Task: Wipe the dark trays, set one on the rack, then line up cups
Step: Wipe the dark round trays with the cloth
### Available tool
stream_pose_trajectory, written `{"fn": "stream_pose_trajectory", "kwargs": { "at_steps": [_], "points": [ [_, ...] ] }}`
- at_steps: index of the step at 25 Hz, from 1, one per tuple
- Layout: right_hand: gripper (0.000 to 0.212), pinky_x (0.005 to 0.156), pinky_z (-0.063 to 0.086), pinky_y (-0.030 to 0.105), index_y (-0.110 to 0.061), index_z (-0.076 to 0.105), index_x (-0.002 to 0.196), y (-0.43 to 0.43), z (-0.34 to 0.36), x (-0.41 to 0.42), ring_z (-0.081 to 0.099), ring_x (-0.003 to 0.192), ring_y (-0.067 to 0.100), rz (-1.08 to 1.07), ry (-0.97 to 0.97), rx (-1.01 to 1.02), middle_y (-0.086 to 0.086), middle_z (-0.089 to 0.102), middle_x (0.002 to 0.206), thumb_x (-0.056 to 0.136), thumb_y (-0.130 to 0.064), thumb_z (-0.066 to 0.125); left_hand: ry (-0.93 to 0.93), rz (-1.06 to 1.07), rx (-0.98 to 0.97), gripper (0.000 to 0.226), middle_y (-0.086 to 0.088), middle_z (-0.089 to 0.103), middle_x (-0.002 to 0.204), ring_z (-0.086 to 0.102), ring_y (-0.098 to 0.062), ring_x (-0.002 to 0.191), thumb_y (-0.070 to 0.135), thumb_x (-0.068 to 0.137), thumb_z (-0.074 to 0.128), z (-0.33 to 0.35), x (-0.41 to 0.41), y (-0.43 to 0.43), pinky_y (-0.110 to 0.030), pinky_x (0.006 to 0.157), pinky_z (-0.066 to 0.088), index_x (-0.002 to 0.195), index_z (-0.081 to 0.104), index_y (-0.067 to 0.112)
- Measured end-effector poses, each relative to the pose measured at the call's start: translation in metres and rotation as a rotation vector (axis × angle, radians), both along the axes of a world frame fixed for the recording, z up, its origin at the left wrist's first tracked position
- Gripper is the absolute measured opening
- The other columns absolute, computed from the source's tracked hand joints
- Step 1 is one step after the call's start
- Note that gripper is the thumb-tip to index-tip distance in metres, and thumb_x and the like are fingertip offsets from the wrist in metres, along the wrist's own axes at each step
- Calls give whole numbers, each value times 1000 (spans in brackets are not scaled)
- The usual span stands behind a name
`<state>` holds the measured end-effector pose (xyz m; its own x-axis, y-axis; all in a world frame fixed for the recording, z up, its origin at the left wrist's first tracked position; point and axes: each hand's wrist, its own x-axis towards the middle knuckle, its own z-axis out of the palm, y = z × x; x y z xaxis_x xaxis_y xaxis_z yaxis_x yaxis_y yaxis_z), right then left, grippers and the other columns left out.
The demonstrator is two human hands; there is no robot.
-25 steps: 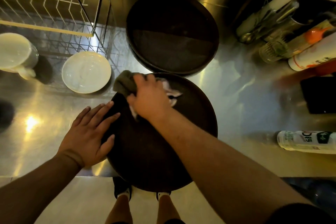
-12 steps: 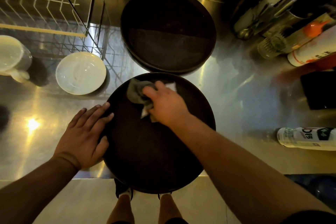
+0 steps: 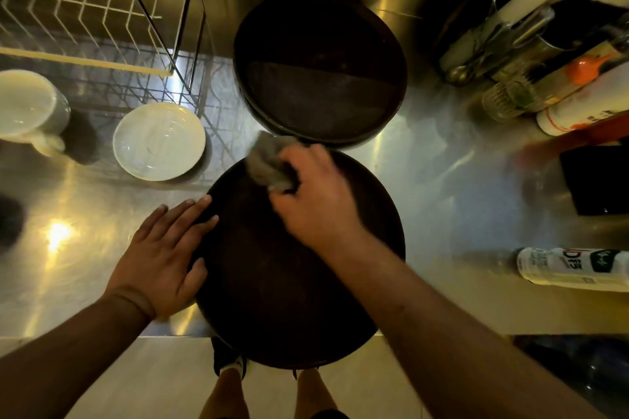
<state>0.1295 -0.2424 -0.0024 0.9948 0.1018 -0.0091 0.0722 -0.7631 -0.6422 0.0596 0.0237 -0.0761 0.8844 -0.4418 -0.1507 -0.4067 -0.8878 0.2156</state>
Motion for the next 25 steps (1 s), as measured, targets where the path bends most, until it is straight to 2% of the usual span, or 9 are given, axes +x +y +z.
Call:
{"fn": "stream_pose_trajectory", "kwargs": {
  "at_steps": [3,5,8,11,14,17,19,22,25],
  "points": [
    [43,66,51,34,-26,55,118,60,-22,-29,59,83,32,273,-14,-93,10,50,109,77,-31,67,-29,-9,13,68,-25,55,145,46,-40,139,43,86,39,-3,0,-1,-56,123,25,139,58,5],
    [44,64,53,37,-24,54,120,62,-39,-41,58,83,34,371,37,-219,14,50,112,80,-31,70,-45,-16,22,69,-26,57,142,47,-40,137,42,85,40,-4,-1,-2,-55,123,25,140,55,4],
    [46,54,48,32,-29,53,112,20,-45,-44,61,72,30,365,17,-334,10,54,106,74,-40,76,-10,-6,-1,70,-17,41,160,39,-35,147,43,84,41,-2,1,-1,-54,123,25,146,50,10],
    [48,55,41,26,-36,50,108,-64,-36,-45,64,74,22,302,96,-494,4,55,110,72,-53,77,18,2,4,69,-11,32,166,34,-32,150,44,85,40,1,1,-2,-53,125,22,146,53,13],
    [40,61,52,29,-37,52,115,-124,-15,-42,62,83,20,214,282,-669,3,54,121,81,-46,71,29,4,13,69,-10,32,166,34,-31,151,44,85,40,5,0,-3,-52,125,21,145,54,13],
    [39,59,49,27,-39,53,110,-114,-2,-31,57,77,16,25,394,-458,-2,52,109,76,-35,74,39,14,6,69,-10,32,166,34,-30,151,44,84,41,8,-1,-3,-52,125,21,145,55,14],
    [40,55,45,24,-40,51,106,-77,2,-30,57,70,12,-62,233,-239,-5,49,104,72,-32,72,39,25,-2,70,-10,32,166,34,-30,151,44,84,41,8,0,-3,-53,125,22,145,55,14],
    [39,65,53,35,-31,54,111,-3,-8,-55,61,81,26,166,55,-160,4,51,110,75,-32,67,21,12,-28,70,-12,33,165,37,-33,148,44,85,39,6,-1,-4,-55,123,26,144,55,11],
    [35,63,56,40,-26,57,114,31,-27,-85,57,92,33,486,80,-280,11,50,114,80,-28,67,5,2,-32,70,-13,33,165,39,-35,147,44,84,41,3,0,-3,-56,122,27,144,55,10]
  ]
}}
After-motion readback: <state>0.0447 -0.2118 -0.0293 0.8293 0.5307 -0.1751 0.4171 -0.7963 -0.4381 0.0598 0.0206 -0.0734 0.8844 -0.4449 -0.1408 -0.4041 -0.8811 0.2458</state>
